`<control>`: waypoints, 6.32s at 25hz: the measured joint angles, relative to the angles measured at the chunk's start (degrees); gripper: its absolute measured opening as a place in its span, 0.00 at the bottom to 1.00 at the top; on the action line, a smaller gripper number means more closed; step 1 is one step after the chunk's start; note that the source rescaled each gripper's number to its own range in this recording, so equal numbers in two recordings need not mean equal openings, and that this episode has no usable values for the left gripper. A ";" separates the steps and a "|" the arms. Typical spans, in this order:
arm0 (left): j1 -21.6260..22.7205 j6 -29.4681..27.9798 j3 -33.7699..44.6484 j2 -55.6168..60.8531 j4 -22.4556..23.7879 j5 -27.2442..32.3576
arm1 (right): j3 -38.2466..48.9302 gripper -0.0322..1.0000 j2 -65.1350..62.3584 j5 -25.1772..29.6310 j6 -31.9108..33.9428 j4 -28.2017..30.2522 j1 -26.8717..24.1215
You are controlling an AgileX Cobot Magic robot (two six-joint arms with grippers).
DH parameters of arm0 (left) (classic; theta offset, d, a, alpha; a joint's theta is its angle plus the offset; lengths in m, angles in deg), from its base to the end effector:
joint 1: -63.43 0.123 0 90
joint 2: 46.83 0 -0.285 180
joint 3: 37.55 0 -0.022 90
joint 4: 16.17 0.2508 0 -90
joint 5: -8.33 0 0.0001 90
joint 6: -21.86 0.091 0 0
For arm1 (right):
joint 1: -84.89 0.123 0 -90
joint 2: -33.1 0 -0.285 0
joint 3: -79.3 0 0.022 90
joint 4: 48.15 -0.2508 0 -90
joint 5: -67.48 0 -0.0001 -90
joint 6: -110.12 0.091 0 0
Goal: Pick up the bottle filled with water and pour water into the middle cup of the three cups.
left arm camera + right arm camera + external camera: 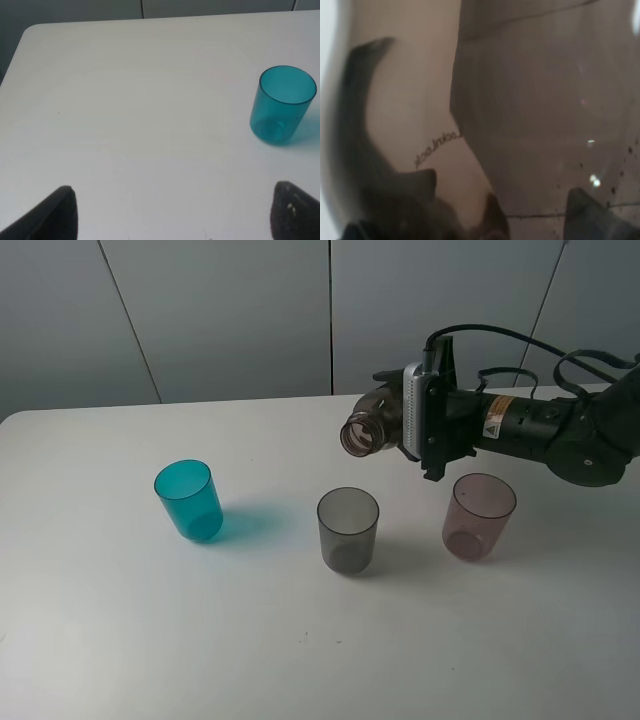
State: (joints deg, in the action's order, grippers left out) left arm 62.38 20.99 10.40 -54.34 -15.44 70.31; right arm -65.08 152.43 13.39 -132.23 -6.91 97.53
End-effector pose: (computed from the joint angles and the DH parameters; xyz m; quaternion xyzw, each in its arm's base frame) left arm -0.0077 0.0012 0.2786 0.0010 0.8546 -0.0023 0.5192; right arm 0.3197 0.1214 0.1286 -0.7096 0.3649 -0.1705 0.5781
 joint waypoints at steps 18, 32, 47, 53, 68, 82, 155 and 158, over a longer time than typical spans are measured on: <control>0.00 -0.22 0.00 0.00 0.00 0.00 | 0.00 0.03 0.00 -0.04 -4.34 1.34 0.00; 0.00 -0.22 0.00 0.00 0.00 0.00 | 0.00 0.03 0.00 -2.56 -9.00 0.89 1.32; 0.00 -0.22 0.00 0.00 0.00 0.00 | 0.00 0.03 0.00 -2.65 -14.61 -0.45 1.54; 0.00 -0.22 0.00 0.00 0.00 0.00 | 0.00 0.03 0.00 -2.65 -16.59 -1.58 1.54; 0.00 -0.22 0.00 0.00 0.00 0.00 | 0.00 0.03 0.00 -2.98 -21.90 -3.28 1.54; 0.00 -0.22 0.00 0.00 0.00 0.00 | 0.00 0.03 0.00 -3.71 -28.32 -3.56 1.54; 0.00 -0.43 0.00 0.00 0.00 0.00 | -1.42 0.03 -0.54 -4.66 69.26 -3.72 -15.51; 0.00 -0.43 0.00 0.00 0.00 0.00 | -3.37 0.03 0.71 -3.56 71.55 -4.55 -17.46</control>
State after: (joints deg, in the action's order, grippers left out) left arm 62.38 20.56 10.40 -54.34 -15.44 70.31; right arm -68.46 153.14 9.83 -60.68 -11.47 80.07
